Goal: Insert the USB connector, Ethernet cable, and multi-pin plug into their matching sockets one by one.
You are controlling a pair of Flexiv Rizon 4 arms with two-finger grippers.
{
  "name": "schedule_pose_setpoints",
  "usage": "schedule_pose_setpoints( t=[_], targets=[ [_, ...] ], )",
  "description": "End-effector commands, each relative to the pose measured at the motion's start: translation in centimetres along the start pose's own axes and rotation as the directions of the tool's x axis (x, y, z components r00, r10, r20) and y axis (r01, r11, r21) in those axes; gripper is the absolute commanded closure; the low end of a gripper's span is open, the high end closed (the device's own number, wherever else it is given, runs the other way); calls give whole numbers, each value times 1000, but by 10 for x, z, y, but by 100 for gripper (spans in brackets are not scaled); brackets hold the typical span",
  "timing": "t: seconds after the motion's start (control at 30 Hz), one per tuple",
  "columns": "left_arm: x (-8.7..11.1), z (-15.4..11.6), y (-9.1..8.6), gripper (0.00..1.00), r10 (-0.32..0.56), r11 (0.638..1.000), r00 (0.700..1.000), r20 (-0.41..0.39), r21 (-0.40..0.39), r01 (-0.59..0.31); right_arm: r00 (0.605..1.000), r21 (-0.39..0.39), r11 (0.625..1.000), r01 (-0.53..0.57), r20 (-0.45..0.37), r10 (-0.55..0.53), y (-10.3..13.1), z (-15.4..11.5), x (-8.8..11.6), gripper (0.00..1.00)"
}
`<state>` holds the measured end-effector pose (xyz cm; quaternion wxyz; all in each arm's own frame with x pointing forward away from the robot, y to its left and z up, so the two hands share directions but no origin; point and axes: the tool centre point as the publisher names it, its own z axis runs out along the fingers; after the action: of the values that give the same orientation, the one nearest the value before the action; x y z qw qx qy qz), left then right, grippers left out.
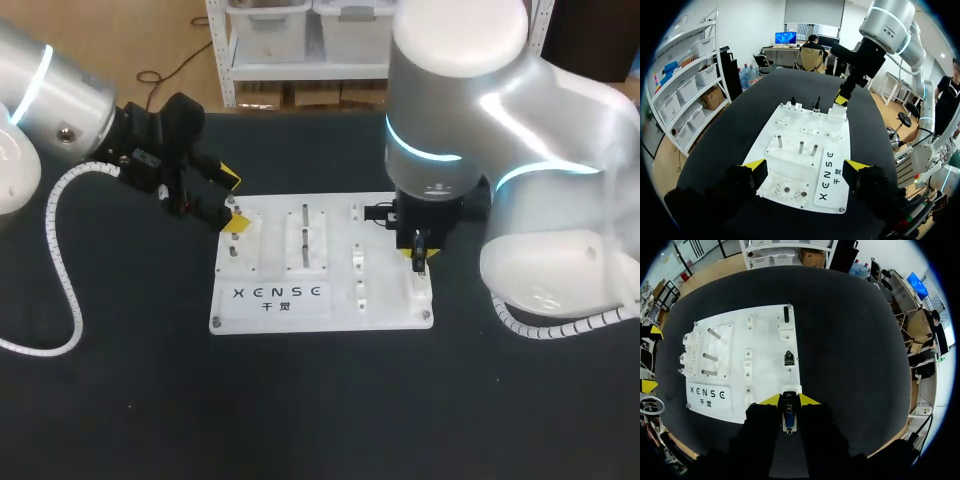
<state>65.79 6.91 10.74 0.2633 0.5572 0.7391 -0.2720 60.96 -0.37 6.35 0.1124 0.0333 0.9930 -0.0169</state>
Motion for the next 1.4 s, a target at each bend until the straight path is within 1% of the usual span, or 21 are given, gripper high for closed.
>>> schedule_pose_setpoints(
  t=[0.03, 0.2, 0.83, 1.2, 1.4],
  targets=[
    [-1, 0, 1, 0, -1, 1000, 1000, -4, 1, 1, 1000, 0, 1000, -2, 0, 2, -2, 3, 1, 100],
    [-1, 0, 1, 0, -1, 1000, 1000, -4, 1, 1, 1000, 4, 1000, -1, -6, 1, -5, 5, 3, 100],
    [-1, 0, 1, 0, -1, 1000, 1000, -4, 1, 1, 1000, 0, 1000, 16, -17, -16, -5, 6, 12, 100],
    [-1, 0, 1, 0, -1, 1000, 1000, -4, 1, 1, 1000, 15, 1000, 20, 4, -20, -7, 13, 14, 100],
    [-1, 0, 1, 0, -1, 1000, 1000, -4, 1, 1, 1000, 26, 1000, 15, -15, -15, -9, 25, 20, 100]
  ],
)
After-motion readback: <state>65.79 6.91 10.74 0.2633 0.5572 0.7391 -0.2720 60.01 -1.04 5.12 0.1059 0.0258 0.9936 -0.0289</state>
